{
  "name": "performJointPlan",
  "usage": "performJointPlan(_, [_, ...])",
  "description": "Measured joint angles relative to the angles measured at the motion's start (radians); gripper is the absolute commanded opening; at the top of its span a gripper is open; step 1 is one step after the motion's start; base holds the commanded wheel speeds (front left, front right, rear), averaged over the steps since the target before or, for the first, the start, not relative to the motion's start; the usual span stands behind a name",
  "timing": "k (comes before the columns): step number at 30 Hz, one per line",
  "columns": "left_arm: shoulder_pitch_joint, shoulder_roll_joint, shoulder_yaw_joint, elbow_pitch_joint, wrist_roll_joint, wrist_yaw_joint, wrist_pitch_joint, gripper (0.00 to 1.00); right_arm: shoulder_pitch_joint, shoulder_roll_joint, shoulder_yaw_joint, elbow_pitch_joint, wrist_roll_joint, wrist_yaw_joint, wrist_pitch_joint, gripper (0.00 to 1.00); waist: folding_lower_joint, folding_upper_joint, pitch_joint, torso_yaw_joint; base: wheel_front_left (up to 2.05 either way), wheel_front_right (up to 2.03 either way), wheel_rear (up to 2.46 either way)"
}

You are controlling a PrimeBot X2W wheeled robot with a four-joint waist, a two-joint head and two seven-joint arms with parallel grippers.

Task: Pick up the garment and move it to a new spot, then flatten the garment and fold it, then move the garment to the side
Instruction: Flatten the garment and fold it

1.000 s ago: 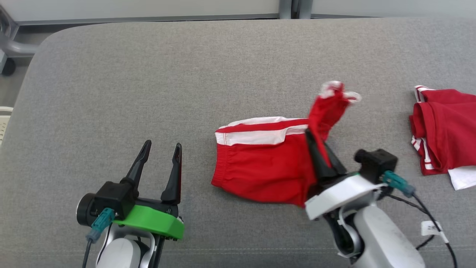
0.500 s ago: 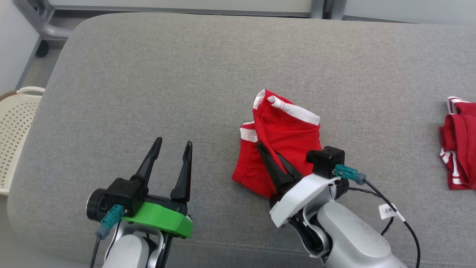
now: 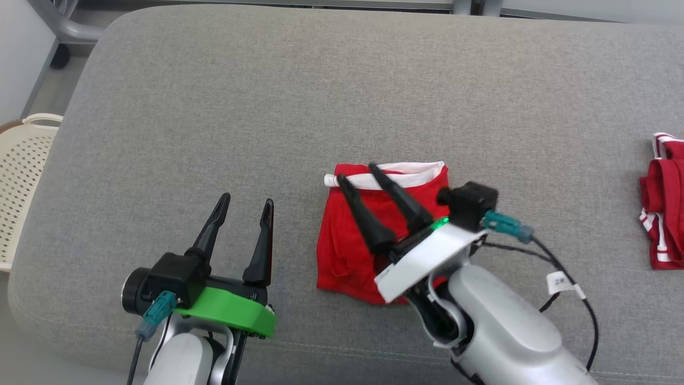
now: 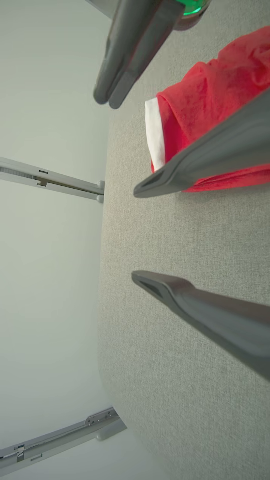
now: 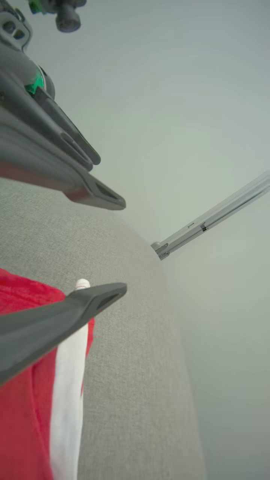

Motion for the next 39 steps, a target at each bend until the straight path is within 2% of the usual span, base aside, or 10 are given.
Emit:
performJointPlan(4, [-0.005,0.002,0.002,0.003,-0.002,0.005,-0.004,1.00,0.023,-0.002,-0.104,-0.110,-0.075,0.000,0.000,1.00,0.0000,0.0000,-0.001,-0.011,0.00,0.00,0.00])
performJointPlan(10, [-0.005,0.014,0.017,0.002,-0.003,0.016,-0.013,1.00,0.132,-0.002,-0.319,-0.244,-0.276,0.000,0.000,1.00,0.0000,0.0000,-0.013,-0.032,0.00,0.00,0.00])
performJointPlan(18, [0.018,0.046,0.055,-0.013,-0.003,0.047,-0.021,1.00,0.284,-0.030,-0.536,-0.320,-0.452,0.000,0.000,1.00,0.0000,0.0000,-0.047,-0.070,0.00,0.00,0.00])
performJointPlan(24, [0.058,0.065,0.074,-0.022,-0.005,0.058,-0.023,1.00,0.374,-0.045,-0.603,-0.329,-0.505,0.000,0.000,1.00,0.0000,0.0000,-0.081,-0.097,0.00,0.00,0.00])
performJointPlan(39, [0.137,0.070,0.071,-0.020,-0.006,0.077,-0.031,1.00,0.560,-0.028,-0.631,-0.329,-0.545,0.000,0.000,1.00,0.0000,0.0000,-0.175,-0.136,0.00,0.00,0.00])
